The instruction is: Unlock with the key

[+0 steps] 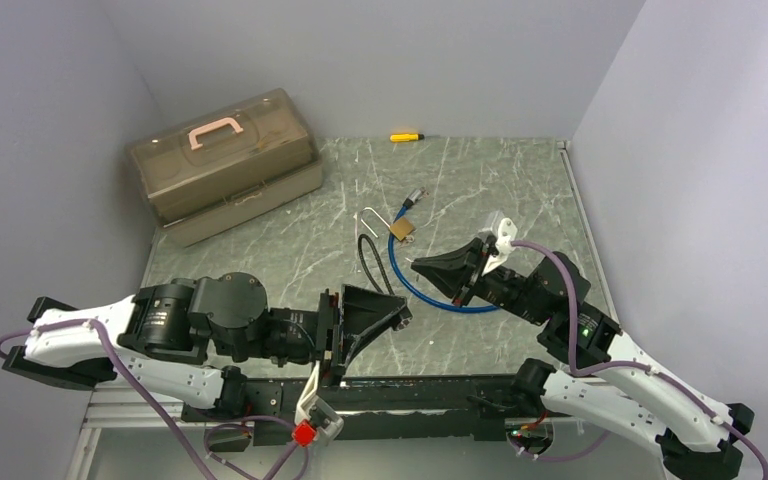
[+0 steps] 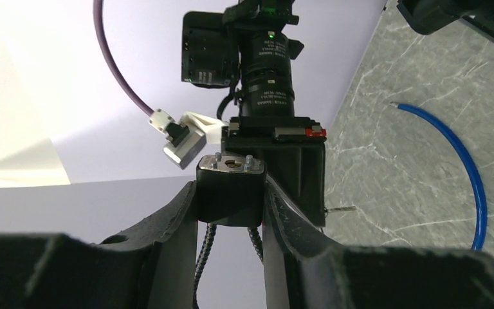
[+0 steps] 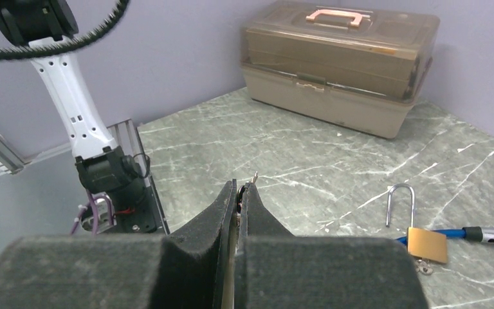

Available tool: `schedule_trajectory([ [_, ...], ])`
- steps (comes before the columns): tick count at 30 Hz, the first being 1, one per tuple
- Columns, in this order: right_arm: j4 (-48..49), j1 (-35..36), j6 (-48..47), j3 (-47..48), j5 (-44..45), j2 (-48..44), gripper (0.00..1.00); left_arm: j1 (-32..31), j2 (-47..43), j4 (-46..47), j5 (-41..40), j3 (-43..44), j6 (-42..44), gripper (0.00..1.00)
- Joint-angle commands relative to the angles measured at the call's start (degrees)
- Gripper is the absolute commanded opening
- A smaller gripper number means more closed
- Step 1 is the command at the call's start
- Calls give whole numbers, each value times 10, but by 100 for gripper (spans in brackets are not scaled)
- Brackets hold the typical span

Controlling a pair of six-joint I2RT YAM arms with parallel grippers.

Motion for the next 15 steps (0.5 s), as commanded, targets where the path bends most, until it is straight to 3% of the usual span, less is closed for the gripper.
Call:
schedule_trajectory([
  [1, 19, 0, -16, 40, -3, -1, 0, 7, -23, 82, -40, -44, -1, 0],
  [4, 5, 0, -27, 59, -7, 6, 0, 49, -38, 125, -53, -86, -33, 0],
  [10, -1, -1, -42, 76, -17, 14, 0, 200, -81, 179, -54, -162, -142, 0],
  [15, 11, -1, -40, 91, -53, 36, 0, 255, -104, 195, -46, -227, -197, 0],
])
